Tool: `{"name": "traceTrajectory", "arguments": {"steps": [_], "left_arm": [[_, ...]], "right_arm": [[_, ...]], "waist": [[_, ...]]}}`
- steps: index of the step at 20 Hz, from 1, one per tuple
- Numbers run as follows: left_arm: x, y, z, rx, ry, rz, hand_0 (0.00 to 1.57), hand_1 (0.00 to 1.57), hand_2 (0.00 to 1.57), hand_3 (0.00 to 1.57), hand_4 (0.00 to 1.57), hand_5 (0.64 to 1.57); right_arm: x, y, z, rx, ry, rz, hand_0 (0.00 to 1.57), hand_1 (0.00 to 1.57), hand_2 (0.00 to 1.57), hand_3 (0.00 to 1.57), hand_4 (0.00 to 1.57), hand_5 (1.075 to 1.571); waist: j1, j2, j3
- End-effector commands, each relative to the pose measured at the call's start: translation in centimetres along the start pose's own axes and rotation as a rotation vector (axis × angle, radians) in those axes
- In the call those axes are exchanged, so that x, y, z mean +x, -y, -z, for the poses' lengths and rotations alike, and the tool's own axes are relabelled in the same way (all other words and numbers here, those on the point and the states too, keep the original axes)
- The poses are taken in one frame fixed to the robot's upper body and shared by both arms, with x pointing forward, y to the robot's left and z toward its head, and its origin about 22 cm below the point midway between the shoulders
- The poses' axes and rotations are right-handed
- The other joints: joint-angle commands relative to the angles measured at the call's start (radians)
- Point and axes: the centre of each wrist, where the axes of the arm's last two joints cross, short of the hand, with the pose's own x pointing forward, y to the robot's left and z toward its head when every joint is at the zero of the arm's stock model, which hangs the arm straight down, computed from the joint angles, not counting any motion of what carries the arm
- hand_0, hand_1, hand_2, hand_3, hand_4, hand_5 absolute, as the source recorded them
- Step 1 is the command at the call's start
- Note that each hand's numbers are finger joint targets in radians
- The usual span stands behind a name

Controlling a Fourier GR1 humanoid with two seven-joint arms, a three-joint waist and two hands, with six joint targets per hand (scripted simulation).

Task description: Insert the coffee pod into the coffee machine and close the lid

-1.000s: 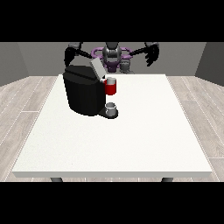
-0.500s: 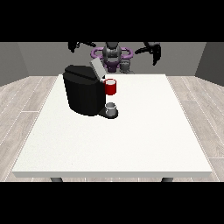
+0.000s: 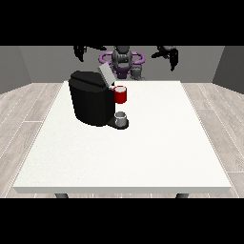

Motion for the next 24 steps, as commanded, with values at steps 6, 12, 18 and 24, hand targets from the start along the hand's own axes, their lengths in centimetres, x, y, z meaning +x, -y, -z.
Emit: {"name": "traceTrajectory", "arguments": {"steps": [6, 12, 18, 24], "left_arm": [[3.9, -0.3, -0.3, 0.006, 0.081, 0.019, 0.0, 0.0, 0.0, 0.0, 0.35, 1.571], [4.9, 1.1, -1.6, 0.056, 0.145, 0.047, 0.0, 0.0, 0.0, 0.0, 0.35, 1.571], [3.7, -0.4, -4.6, 0.086, 0.112, 0.031, 0.0, 0.0, 0.0, 0.0, 0.36, 1.571], [6.1, 1.1, -4.7, 0.13, 0.151, 0.079, 0.0, 0.0, 0.0, 0.0, 0.37, 1.571]], "right_arm": [[2.3, 0.4, 3.2, -0.008, -0.034, 0.116, 0.0, 0.0, 0.0, 0.0, 0.17, 1.571], [1.6, -2.4, 3.6, 0.042, 0.015, 0.089, 0.0, 0.0, 0.0, 0.0, 0.0, 1.571], [2.3, -5.3, 3.7, 0.141, -0.01, 0.041, 0.0, 0.0, 0.0, 0.0, 0.0, 1.571], [2.4, -3.1, 4.8, 0.166, 0.056, 0.027, 0.0, 0.0, 0.0, 0.0, 0.07, 1.571]], "waist": [[0.024, 0.109, -0.0004], [-0.006, 0.18, -0.0004], [-0.039, 0.157, -0.0006], [-0.022, 0.215, -0.0002]]}}
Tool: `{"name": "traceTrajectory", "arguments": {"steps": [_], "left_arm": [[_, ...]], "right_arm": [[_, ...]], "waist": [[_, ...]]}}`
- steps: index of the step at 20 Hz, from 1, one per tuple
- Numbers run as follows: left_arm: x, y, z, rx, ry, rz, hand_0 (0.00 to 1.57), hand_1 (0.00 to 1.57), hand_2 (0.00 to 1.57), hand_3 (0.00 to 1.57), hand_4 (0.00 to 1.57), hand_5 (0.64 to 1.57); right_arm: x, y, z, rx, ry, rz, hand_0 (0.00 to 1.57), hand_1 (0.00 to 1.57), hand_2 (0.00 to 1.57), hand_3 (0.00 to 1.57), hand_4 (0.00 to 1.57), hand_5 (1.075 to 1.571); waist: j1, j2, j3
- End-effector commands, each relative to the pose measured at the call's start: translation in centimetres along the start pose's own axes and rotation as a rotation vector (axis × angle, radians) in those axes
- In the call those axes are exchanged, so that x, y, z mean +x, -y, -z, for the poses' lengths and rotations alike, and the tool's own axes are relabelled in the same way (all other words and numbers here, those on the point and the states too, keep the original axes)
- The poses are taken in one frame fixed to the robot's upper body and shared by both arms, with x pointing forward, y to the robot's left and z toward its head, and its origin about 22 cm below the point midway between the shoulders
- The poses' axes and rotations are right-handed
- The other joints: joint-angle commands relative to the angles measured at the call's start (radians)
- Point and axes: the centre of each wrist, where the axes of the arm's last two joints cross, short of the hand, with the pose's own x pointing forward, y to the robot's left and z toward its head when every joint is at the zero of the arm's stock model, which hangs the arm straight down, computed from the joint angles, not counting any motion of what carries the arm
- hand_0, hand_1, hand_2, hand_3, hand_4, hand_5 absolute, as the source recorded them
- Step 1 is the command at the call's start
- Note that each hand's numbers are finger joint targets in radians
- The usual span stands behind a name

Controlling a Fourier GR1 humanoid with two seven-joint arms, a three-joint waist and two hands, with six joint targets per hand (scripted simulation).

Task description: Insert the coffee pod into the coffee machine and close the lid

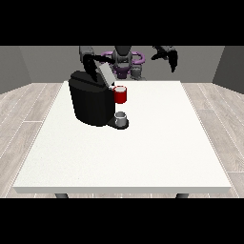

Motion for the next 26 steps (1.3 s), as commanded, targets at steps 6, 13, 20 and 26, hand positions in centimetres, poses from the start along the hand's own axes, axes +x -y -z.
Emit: {"name": "traceTrajectory", "arguments": {"steps": [6, 13, 20, 26], "left_arm": [[0.9, -2.5, -0.9, 0.022, 0.036, 0.044, 0.0, 0.0, 0.0, 0.0, 0.3, 1.571], [1.1, 0.9, 0.0, 0.026, 0.022, 0.055, 0.0, 0.0, 0.0, 0.0, 0.36, 1.571], [1.4, 0.1, 0.1, -0.017, 0.043, 0.049, 0.0, 0.0, 0.0, 0.0, 0.36, 1.571], [2.2, -0.3, 1.3, -0.057, 0.052, 0.052, 0.0, 0.0, 0.0, 0.0, 0.34, 1.571]], "right_arm": [[3.8, -2.4, 2.3, 0.026, 0.058, -0.016, 0.0, 0.0, 0.0, 0.0, 0.16, 1.571], [6.7, -4.1, 3.2, 0.094, 0.13, -0.118, 0.0, 0.0, 0.0, 0.0, 0.04, 1.571], [8.2, -5.1, 3.3, 0.105, 0.184, -0.154, 0.0, 0.0, 0.0, 0.0, 0.0, 1.571], [12.9, -6.2, 3.3, 0.086, 0.216, -0.258, 0.0, 0.0, 0.0, 0.0, 0.08, 1.571]], "waist": [[0.009, 0.059, 0.0015], [0.012, 0.066, 0.0015], [0.066, 0.107, 0.0017], [0.127, 0.12, 0.0006]]}}
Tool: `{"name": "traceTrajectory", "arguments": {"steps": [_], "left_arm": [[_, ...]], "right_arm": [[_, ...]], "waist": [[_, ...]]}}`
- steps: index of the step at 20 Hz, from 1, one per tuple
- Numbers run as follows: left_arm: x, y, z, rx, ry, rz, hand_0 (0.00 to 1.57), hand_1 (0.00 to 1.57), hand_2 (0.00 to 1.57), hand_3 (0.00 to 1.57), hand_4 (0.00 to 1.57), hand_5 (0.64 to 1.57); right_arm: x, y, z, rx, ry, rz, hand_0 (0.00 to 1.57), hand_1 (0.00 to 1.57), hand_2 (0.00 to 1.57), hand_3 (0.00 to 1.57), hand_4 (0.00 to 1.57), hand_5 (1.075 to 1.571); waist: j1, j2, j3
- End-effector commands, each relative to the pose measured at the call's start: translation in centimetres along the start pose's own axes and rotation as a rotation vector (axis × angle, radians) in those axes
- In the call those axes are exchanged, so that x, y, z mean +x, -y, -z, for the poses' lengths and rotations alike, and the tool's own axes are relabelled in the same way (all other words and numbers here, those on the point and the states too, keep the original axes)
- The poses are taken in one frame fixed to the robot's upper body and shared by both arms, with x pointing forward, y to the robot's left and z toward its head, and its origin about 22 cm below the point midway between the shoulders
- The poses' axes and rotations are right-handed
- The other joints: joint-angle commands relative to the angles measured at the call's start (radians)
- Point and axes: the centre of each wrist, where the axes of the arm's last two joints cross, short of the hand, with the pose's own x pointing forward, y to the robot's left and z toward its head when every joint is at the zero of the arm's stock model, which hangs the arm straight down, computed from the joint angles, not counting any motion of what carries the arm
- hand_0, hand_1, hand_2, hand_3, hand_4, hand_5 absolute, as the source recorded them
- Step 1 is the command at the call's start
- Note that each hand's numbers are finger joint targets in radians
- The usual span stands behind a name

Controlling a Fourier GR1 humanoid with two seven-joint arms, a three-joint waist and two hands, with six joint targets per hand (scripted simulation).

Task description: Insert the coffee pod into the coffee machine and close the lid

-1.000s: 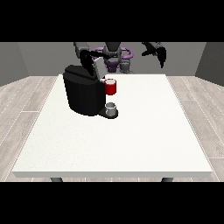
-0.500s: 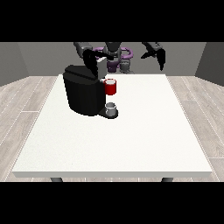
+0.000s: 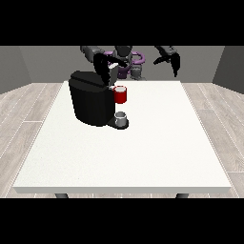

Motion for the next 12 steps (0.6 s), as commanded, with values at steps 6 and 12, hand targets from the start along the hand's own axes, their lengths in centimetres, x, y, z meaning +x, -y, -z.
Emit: {"name": "traceTrajectory", "arguments": {"steps": [6, 12], "left_arm": [[1.5, 2.0, 1.8, -0.092, 0.077, -0.002, 0.0, 0.0, 0.0, 0.0, 0.38, 1.571], [2.7, 1.9, 2.7, -0.122, 0.125, 0.014, 0.0, 0.0, 0.0, 0.0, 0.4, 1.571]], "right_arm": [[8.8, -2.3, 0.5, 0.023, 0.254, -0.088, 0.0, 0.0, 0.0, 0.0, 0.24, 1.571], [10.1, -0.6, -0.5, 0.004, 0.235, -0.116, 0.0, 0.0, 0.0, 0.0, 0.09, 1.571]], "waist": [[0.162, 0.052, -0.0194], [0.225, 0.087, -0.018]]}}
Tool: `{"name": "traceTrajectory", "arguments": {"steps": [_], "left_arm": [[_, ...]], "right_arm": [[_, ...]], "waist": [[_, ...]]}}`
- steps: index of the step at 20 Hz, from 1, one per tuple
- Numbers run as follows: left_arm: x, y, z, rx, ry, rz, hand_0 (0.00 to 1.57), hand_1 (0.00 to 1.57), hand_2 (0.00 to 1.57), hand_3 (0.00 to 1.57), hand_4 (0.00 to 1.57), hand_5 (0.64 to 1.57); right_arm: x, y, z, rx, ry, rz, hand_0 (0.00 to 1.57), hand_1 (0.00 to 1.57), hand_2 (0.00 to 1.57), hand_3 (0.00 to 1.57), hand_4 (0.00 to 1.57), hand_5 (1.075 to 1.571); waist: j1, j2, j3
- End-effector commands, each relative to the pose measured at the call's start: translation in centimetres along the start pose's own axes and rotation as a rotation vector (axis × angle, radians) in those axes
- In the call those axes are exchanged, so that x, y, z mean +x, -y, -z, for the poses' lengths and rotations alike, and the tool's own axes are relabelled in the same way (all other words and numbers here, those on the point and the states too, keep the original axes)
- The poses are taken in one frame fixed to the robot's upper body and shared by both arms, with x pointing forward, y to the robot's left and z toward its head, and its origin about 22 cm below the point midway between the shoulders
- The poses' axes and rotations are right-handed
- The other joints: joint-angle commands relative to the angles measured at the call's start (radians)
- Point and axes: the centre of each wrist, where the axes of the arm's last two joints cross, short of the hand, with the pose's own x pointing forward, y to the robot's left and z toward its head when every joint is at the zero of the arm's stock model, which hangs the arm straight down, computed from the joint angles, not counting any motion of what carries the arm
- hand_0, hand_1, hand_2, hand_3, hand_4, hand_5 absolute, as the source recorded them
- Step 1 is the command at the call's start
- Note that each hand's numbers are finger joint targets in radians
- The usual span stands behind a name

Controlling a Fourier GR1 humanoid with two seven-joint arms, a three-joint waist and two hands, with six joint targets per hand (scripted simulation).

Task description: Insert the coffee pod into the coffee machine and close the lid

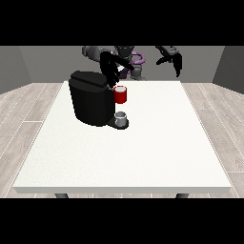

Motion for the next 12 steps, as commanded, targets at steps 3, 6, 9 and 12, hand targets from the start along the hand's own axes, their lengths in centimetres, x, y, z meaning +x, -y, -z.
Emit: {"name": "traceTrajectory", "arguments": {"steps": [3, 6, 9, 12], "left_arm": [[0.9, 1.0, 1.1, -0.058, 0.046, 0.001, 0.0, 0.0, 0.0, 0.0, 0.42, 1.571], [2.3, 1.0, 2.4, -0.083, 0.081, 0.01, 0.0, 0.0, 0.0, 0.0, 0.4, 1.571], [2.9, 0.9, 3.2, -0.078, 0.12, 0.026, 0.0, 0.0, 0.0, 0.0, 0.4, 1.571], [4.3, 1.3, 3.9, -0.095, 0.161, 0.028, 0.0, 0.0, 0.0, 0.0, 0.38, 1.571]], "right_arm": [[6.6, -2.6, -1.7, 0.093, 0.326, -0.008, 0.0, 0.0, 0.0, 0.0, 0.0, 1.571], [8.3, -0.7, -2.1, 0.048, 0.333, -0.031, 0.0, 0.0, 0.0, 0.0, 0.0, 1.571], [10.4, 0.1, -2.9, 0.023, 0.415, -0.025, 0.0, 0.0, 0.0, 0.0, 0.0, 1.571], [11.1, -1.6, -2.7, 0.037, 0.484, -0.021, 0.0, 0.0, 0.0, 0.0, 0.0, 1.571]], "waist": [[0.14, 0.034, -0.0349], [0.18, 0.079, -0.0344], [0.197, 0.135, -0.0357], [0.217, 0.172, -0.036]]}}
